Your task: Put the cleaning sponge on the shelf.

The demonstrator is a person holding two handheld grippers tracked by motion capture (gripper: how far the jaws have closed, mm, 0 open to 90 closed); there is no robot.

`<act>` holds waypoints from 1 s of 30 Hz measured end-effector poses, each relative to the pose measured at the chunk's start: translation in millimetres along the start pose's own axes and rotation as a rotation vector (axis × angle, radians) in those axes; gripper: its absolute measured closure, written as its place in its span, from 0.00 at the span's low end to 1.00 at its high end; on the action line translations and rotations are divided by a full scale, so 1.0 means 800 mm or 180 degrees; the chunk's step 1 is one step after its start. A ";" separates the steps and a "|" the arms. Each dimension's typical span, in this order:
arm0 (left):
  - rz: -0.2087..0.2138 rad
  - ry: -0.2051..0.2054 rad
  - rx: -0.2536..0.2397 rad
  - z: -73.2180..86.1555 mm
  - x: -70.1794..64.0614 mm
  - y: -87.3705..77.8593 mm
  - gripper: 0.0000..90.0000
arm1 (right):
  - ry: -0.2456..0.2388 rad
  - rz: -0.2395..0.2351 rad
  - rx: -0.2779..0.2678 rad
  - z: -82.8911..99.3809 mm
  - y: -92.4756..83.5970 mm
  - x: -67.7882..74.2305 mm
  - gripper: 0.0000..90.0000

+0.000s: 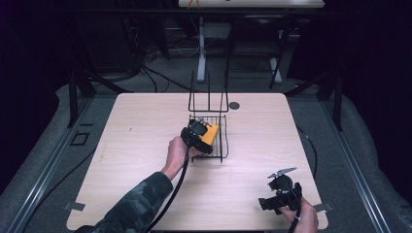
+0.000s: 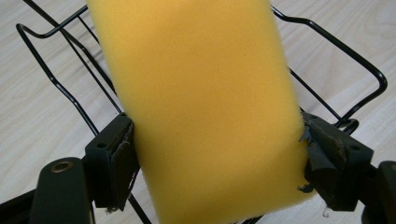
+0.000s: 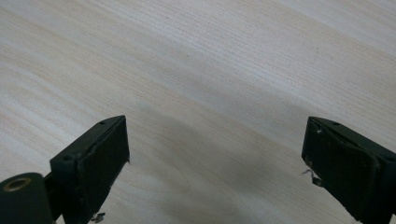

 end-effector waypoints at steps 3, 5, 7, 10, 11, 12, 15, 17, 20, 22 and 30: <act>-0.0012 -0.0023 -0.0023 0.000 0.000 0.002 0.24 | -0.0009 0.0001 0.0018 0.000 -0.001 0.000 0.08; -0.0018 -0.0040 -0.0040 -0.001 0.000 0.003 0.24 | -0.0010 0.0004 0.0012 0.000 -0.001 0.000 0.08; -0.0014 -0.0059 -0.0037 0.000 -0.001 0.005 0.24 | -0.0008 0.0003 0.0012 0.000 -0.001 0.000 0.08; 0.0003 -0.0089 -0.0032 0.001 -0.001 0.007 0.24 | -0.0009 0.0002 0.0000 0.000 0.000 0.001 0.08; 0.0004 -0.0101 -0.0032 0.002 -0.002 0.008 0.24 | -0.0010 0.0002 0.0009 0.000 0.000 0.001 0.08; 0.0009 -0.0123 -0.0045 0.002 -0.002 0.009 0.24 | -0.0010 0.0003 0.0021 0.001 -0.001 0.001 0.08; 0.0007 -0.0190 -0.0059 0.003 -0.002 0.012 0.23 | -0.0011 0.0004 -0.0018 -0.001 0.000 0.001 0.08; -0.0002 -0.0219 -0.0061 0.003 -0.002 0.012 0.23 | -0.0026 -0.0001 -0.0001 0.000 0.000 0.002 0.08; -0.0014 -0.0229 -0.0043 0.003 -0.003 0.012 0.22 | -0.0030 0.0001 0.0001 0.000 0.000 0.002 0.08; -0.0022 -0.0244 -0.0033 0.004 -0.003 0.013 0.22 | -0.0022 -0.0003 0.0008 0.000 -0.001 0.002 0.08; -0.0045 -0.0275 -0.0018 0.004 -0.003 0.015 0.18 | -0.0026 -0.0005 -0.0011 -0.001 -0.002 0.002 0.08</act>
Point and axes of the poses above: each handheld gripper's, and its own axes: y roughly forward along the jaws, z roughly out of its underside, x roughly to its left, the point moved 9 cm from there along y, roughly forward along the jaws, and after that the axes turned 4 degrees about z, right-handed, at the moved point
